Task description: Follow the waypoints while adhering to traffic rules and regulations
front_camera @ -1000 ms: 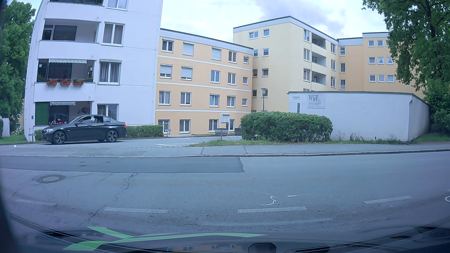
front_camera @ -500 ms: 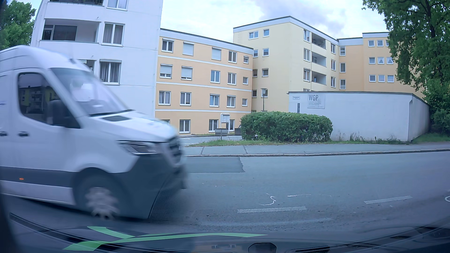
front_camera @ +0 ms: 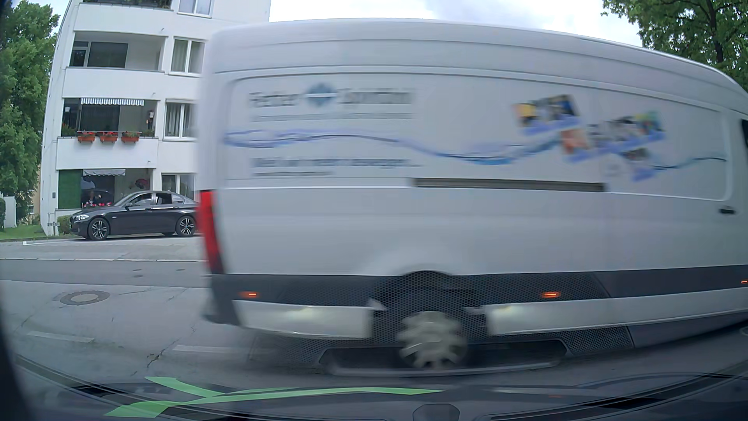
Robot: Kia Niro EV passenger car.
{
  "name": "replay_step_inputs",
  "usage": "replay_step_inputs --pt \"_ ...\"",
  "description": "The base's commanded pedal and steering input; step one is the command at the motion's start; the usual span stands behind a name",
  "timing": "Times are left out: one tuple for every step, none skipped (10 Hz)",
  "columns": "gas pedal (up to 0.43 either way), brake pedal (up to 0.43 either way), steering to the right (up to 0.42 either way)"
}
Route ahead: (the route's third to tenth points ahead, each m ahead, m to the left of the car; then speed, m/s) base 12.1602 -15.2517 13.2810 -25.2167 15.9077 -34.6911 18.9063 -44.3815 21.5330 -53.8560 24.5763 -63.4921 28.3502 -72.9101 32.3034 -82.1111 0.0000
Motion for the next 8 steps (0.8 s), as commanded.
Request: replay_step_inputs --pt "0.000 0.207 0.045" --pt "0.000 0.201 0.045" --pt "0.000 0.201 0.045" --pt "0.000 0.201 0.045" --pt "0.000 0.201 0.045" --pt "0.000 0.195 0.045" --pt "0.000 0.195 0.045" --pt "0.000 0.195 0.045"
